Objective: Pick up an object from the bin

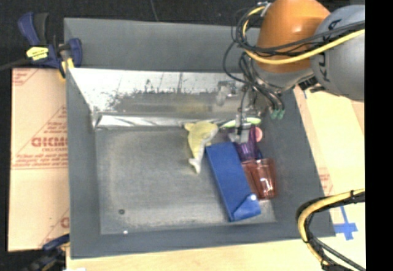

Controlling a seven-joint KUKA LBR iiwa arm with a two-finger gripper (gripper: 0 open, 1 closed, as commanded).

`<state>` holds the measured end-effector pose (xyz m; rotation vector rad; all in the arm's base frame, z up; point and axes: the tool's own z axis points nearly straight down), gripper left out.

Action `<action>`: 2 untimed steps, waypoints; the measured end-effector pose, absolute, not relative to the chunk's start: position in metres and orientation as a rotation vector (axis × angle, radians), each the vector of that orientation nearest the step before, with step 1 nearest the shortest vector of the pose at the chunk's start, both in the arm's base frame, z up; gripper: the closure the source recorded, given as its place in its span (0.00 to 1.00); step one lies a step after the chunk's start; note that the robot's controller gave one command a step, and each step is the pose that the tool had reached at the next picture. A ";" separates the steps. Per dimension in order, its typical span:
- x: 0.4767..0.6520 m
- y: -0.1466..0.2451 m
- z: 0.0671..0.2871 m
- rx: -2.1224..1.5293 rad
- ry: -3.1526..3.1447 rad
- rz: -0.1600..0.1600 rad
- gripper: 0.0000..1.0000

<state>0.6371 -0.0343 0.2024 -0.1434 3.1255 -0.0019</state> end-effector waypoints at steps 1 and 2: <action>0.635 -0.078 0.147 -0.208 3.130 -0.001 0.00; 0.633 -0.010 0.112 -0.229 3.122 0.000 0.00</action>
Offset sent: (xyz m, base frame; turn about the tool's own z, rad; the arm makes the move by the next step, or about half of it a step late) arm -0.0076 0.0484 -0.1079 -0.0634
